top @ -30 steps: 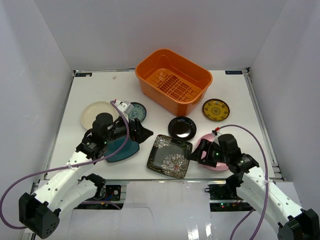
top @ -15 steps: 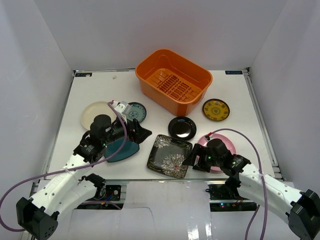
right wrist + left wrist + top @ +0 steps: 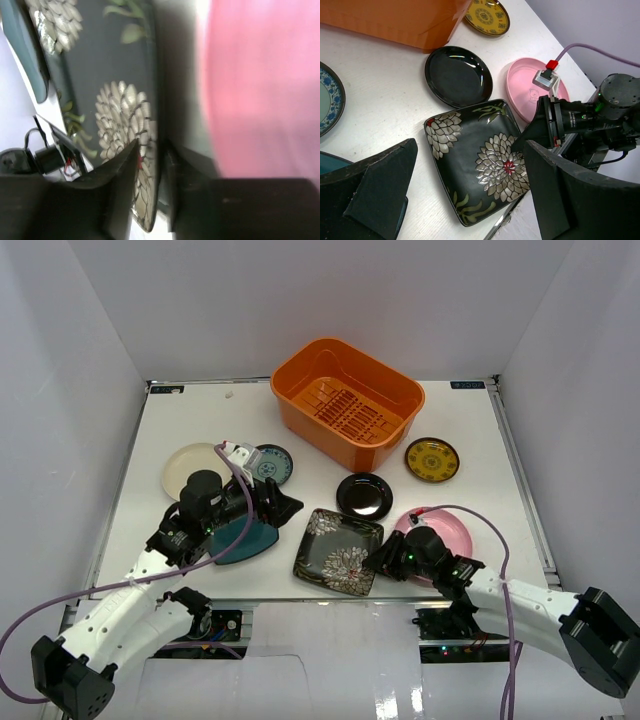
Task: Place the plates into the plastic bin on the countertop
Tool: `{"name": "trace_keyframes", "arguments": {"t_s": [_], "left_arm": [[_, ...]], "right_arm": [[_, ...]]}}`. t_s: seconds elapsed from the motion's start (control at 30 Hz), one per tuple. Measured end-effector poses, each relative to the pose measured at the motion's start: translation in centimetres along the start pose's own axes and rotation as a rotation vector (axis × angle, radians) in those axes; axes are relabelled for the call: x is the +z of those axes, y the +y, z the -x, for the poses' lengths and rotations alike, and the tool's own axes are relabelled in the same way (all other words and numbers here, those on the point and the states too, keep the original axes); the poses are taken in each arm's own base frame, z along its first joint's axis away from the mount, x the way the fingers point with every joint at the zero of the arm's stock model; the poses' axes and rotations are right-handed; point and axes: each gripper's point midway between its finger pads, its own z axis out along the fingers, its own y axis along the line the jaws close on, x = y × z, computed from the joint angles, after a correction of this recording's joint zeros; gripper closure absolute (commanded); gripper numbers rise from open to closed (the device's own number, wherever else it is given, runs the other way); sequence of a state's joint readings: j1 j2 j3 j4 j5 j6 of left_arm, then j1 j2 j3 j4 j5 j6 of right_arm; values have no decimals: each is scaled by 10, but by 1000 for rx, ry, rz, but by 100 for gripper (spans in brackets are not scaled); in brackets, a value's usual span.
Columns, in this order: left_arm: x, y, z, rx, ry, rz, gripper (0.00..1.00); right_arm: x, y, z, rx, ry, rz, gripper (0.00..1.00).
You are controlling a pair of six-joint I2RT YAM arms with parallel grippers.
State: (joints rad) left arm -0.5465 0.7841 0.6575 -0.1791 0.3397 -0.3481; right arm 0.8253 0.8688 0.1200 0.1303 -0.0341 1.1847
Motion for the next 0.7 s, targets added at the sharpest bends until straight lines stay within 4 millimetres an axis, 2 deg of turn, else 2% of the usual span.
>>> {"name": "trace_keyframes", "arguments": {"t_s": [0.03,0.13,0.23,0.4,0.47,0.53,0.6,0.7], "left_arm": [[-1,-1,1,2,-4,-1,2],[-3,-2,4,7,-18,-3,2],[-5,-3,7,13,-30,0,2],[-9,-4,18,22,-65,12,2],[-14,-1,25,27,-98,41,2],[-20,5,35,30,-141,93,2],[-27,14,44,26,-183,162,2],[-34,26,50,16,-219,246,2]], "right_arm": [[2,-6,0,19,-12,-13,81],[3,-8,3,38,-33,-15,92],[-1,1,7,16,-51,14,92],[-27,29,26,-137,-101,8,92],[-43,52,40,-199,-133,13,92],[-58,86,58,-262,-176,45,92],[-72,127,82,-332,-229,86,92],[-89,199,136,-374,-332,172,92]]}}
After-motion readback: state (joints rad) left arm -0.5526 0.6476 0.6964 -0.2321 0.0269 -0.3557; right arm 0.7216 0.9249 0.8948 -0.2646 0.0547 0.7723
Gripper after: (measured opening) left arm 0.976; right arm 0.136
